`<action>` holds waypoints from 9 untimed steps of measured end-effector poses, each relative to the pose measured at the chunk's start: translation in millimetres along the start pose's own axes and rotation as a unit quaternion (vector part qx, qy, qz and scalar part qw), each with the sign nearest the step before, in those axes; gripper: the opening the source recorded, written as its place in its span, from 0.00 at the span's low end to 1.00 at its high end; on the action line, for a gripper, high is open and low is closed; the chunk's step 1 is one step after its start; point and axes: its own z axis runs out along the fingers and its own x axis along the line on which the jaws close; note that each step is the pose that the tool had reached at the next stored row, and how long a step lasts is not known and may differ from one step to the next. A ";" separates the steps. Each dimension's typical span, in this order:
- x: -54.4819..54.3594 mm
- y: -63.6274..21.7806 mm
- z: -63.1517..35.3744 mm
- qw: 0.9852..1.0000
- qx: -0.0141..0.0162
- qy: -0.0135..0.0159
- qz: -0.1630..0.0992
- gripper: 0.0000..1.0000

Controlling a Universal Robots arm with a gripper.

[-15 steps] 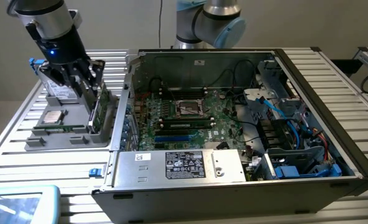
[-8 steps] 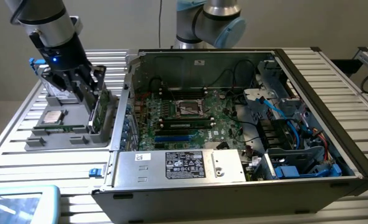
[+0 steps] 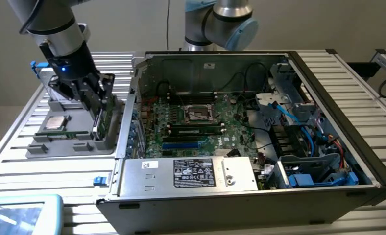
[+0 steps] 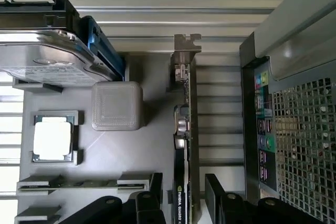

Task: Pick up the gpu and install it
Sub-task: 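Pick up the gpu and move the gpu toward the slot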

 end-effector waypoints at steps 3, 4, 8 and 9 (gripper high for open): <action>0.0 0.3 4.5 1.000 0.000 0.002 0.000 0.45; 0.1 0.3 5.8 1.000 0.000 0.003 0.000 0.45; 0.2 1.2 8.3 1.000 0.001 0.005 0.000 0.45; 0.2 2.2 9.7 1.000 0.002 0.005 0.000 0.45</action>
